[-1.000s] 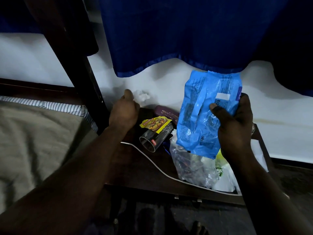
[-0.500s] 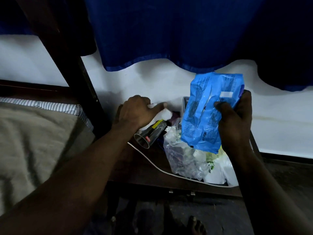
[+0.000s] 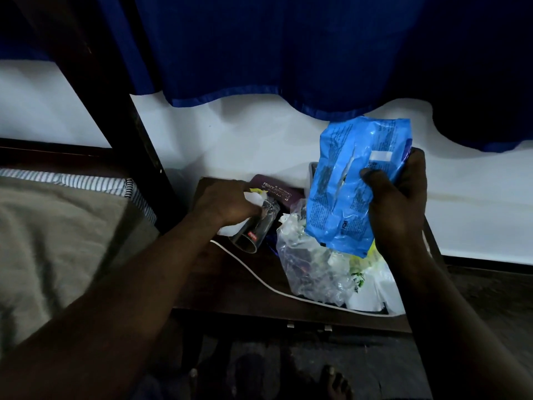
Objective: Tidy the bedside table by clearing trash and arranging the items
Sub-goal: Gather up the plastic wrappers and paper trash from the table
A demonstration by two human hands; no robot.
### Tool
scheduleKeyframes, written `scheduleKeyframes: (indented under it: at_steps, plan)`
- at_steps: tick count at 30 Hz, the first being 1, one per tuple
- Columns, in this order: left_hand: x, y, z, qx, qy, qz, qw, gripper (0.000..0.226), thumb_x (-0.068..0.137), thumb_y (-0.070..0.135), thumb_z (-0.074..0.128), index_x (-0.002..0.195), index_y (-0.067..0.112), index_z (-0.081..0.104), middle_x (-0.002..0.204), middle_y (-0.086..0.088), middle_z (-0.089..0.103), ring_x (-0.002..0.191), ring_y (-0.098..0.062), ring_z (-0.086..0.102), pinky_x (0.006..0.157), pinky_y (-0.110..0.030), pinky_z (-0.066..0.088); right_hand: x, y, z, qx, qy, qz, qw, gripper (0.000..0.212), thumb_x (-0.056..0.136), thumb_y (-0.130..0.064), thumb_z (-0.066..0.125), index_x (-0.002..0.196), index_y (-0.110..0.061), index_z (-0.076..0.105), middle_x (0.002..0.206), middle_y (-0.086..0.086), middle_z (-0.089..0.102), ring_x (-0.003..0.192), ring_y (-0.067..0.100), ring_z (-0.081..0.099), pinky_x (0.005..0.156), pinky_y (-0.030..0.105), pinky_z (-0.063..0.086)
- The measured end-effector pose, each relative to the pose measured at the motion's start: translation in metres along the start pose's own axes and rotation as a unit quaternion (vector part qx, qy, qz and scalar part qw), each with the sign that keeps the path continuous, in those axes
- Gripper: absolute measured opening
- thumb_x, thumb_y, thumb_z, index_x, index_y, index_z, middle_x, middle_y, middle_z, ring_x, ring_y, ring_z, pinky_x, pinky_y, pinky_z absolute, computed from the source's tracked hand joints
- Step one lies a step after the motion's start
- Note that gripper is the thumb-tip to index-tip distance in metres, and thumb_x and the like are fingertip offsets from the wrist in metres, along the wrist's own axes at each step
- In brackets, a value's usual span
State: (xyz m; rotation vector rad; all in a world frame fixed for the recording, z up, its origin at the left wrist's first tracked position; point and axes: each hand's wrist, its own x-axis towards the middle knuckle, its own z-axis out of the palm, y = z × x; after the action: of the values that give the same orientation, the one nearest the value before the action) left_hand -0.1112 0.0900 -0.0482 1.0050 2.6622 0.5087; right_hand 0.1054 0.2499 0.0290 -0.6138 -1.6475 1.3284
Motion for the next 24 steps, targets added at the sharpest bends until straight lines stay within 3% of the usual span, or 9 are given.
scheduleKeyframes:
  at_steps: [4, 10, 13, 15, 21, 24]
  plan:
    - [0.004, 0.003, 0.002, 0.019, -0.020, -0.009, 1.000, 0.035, 0.076, 0.049, 0.066, 0.095, 0.022, 0.074, 0.104, -0.001, 0.077, 0.100, -0.023, 0.070, 0.089, -0.032, 0.053, 0.000, 0.001, 0.001, 0.002, -0.003, 0.003, 1.000, 0.027, 0.083, -0.011, 0.064, 0.089, -0.033, 0.050, 0.085, -0.012, 0.064, 0.080, 0.016, 0.062, 0.072, 0.043, 0.055]
    - [0.006, -0.006, 0.001, -0.012, -0.001, -0.039, 0.999, 0.036, 0.084, 0.047, 0.052, 0.074, 0.016, 0.067, 0.096, -0.007, 0.077, 0.097, -0.026, 0.070, 0.089, -0.031, 0.052, 0.000, 0.001, 0.002, -0.004, 0.000, 0.001, 1.000, 0.026, 0.083, -0.012, 0.065, 0.090, -0.032, 0.050, 0.085, -0.015, 0.065, 0.078, 0.012, 0.063, 0.069, 0.039, 0.055]
    - [0.005, -0.010, 0.000, -0.034, -0.007, -0.034, 0.999, 0.046, 0.084, 0.048, 0.050, 0.101, 0.014, 0.075, 0.112, -0.009, 0.076, 0.108, -0.028, 0.068, 0.097, -0.033, 0.050, 0.001, 0.002, 0.001, -0.005, -0.004, 0.008, 1.000, 0.025, 0.083, -0.012, 0.064, 0.091, -0.031, 0.050, 0.087, -0.011, 0.065, 0.081, 0.017, 0.064, 0.072, 0.044, 0.056]
    - [0.008, -0.011, -0.003, 0.001, 0.009, -0.032, 0.999, 0.035, 0.092, 0.039, 0.055, 0.113, 0.017, 0.070, 0.119, -0.011, 0.073, 0.112, -0.032, 0.065, 0.098, -0.033, 0.046, 0.001, 0.002, 0.000, -0.007, -0.006, 0.011, 1.000, 0.025, 0.083, -0.012, 0.064, 0.092, -0.031, 0.051, 0.089, -0.009, 0.066, 0.082, 0.018, 0.065, 0.075, 0.047, 0.057]
    - [0.004, -0.024, -0.015, 0.083, -0.101, 0.001, 0.991, 0.039, 0.077, 0.039, 0.065, 0.113, 0.026, 0.068, 0.124, -0.006, 0.071, 0.112, -0.030, 0.066, 0.093, -0.033, 0.053, 0.002, 0.005, 0.000, -0.015, -0.009, 0.011, 1.000, 0.027, 0.082, -0.014, 0.065, 0.089, -0.035, 0.051, 0.086, -0.011, 0.064, 0.080, 0.019, 0.063, 0.074, 0.049, 0.057]
    - [0.000, -0.028, -0.005, 0.140, -0.131, 0.006, 0.981, 0.042, 0.082, 0.036, 0.071, 0.123, 0.027, 0.066, 0.127, -0.007, 0.069, 0.115, -0.030, 0.065, 0.089, -0.031, 0.052, 0.002, 0.006, 0.001, -0.022, -0.009, 0.014, 1.000, 0.027, 0.082, -0.014, 0.066, 0.090, -0.035, 0.051, 0.086, -0.012, 0.064, 0.080, 0.019, 0.063, 0.074, 0.052, 0.058]
